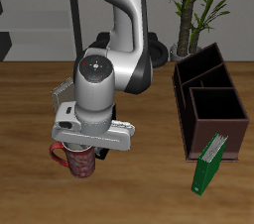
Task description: Place the red mug into the left desk caddy's right compartment
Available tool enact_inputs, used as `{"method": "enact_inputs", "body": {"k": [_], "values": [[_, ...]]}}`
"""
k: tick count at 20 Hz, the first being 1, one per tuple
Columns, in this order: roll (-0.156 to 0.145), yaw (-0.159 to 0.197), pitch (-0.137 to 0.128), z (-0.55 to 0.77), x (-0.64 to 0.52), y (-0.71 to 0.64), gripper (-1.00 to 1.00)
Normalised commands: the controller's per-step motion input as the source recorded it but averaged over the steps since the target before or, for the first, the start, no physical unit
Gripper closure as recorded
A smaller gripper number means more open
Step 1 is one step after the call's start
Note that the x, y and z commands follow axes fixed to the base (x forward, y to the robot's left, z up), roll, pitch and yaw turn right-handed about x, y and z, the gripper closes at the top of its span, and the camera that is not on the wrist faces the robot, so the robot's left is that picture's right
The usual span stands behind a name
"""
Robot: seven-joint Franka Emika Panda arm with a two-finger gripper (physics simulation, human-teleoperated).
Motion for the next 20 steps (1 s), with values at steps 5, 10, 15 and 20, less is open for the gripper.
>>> {"method": "enact_inputs", "body": {"k": [5, 10, 15, 20], "values": [[-0.014, 0.021, -0.041, 0.22, -0.02, -0.08, 1.0], [-0.04, 0.012, -0.095, 0.77, -0.17, -0.05, 1.0], [-0.026, 0.018, -0.128, 0.96, -0.31, 0.04, 1.0], [0.025, 0.006, -0.119, 1.02, -0.58, 0.3, 1.0]]}}
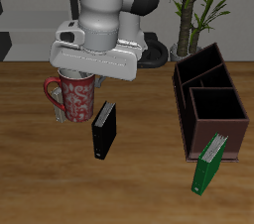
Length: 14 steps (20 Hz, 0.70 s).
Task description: Place the red mug into the left desk caddy's right compartment
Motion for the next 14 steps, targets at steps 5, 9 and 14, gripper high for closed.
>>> {"method": "enact_inputs", "body": {"k": [5, 9, 14], "values": [[0.022, 0.035, -0.072, 0.51, -0.46, 0.32, 1.0], [0.014, 0.043, -0.021, 0.34, -0.47, 0.41, 1.0], [0.032, 0.036, 0.012, 0.18, -0.41, 0.53, 1.0]]}}
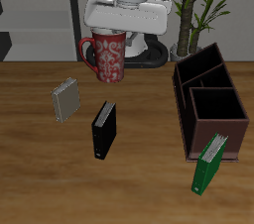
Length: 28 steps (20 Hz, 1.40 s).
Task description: Place the red mug into the left desk caddy's right compartment
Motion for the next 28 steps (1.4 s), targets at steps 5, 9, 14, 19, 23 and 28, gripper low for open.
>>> {"method": "enact_inputs", "body": {"k": [5, 9, 14, 19, 23, 28], "values": [[0.062, 0.049, 0.0, 0.04, -0.24, 0.64, 1.0], [0.049, 0.016, 0.03, -0.06, -0.01, 0.58, 1.0], [0.037, 0.019, -0.001, -0.01, 0.08, 0.5, 1.0], [0.025, -0.003, 0.009, -0.02, 0.11, 0.34, 1.0], [-0.01, -0.012, 0.021, -0.08, 0.08, 0.38, 1.0], [0.008, -0.01, 0.034, -0.09, 0.06, 0.34, 1.0]]}}
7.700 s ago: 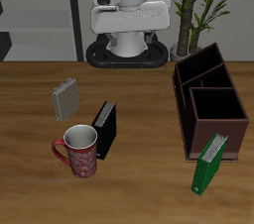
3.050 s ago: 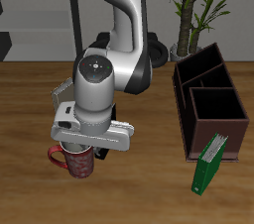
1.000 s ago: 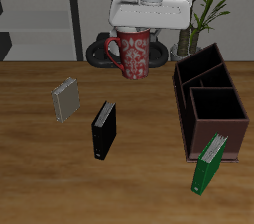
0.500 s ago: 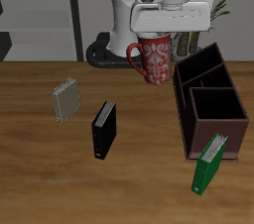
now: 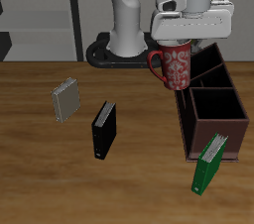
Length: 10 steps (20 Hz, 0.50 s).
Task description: Place the red mug into the left desk caddy's right compartment
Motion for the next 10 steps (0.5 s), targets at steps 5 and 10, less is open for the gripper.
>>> {"method": "enact_inputs", "body": {"k": [5, 10], "values": [[0.0, -0.001, 0.013, -0.04, 0.08, 0.43, 1.0], [0.021, -0.008, 0.027, -0.07, 0.11, 0.42, 1.0]]}}
